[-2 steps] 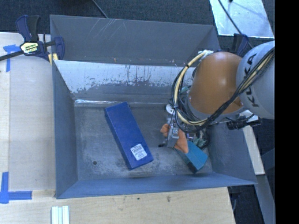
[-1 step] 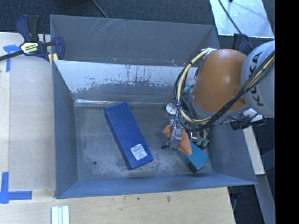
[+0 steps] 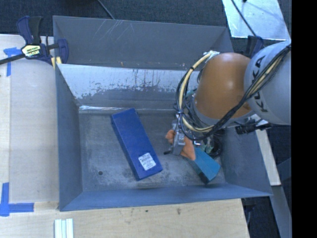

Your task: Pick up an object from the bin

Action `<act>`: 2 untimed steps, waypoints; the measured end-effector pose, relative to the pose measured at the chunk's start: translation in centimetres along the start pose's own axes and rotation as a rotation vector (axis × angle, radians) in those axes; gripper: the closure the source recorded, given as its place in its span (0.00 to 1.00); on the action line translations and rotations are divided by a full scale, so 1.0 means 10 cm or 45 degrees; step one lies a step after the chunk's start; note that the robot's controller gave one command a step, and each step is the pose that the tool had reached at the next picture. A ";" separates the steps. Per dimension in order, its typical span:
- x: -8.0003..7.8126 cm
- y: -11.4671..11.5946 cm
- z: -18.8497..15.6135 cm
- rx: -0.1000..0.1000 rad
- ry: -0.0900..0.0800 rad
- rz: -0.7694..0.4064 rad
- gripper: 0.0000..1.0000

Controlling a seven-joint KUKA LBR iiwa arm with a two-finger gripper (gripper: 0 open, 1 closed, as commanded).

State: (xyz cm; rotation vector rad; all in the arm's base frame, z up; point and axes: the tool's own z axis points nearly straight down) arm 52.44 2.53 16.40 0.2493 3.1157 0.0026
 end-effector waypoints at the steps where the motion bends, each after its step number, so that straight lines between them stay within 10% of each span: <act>1: 0.07 -0.06 0.00 0.006 0.039 0.002 1.00; 2: -0.07 0.14 -0.74 0.004 0.020 -0.011 1.00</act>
Offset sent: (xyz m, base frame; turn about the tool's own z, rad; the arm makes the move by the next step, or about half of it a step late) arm 0.0142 0.0251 0.0982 -0.0164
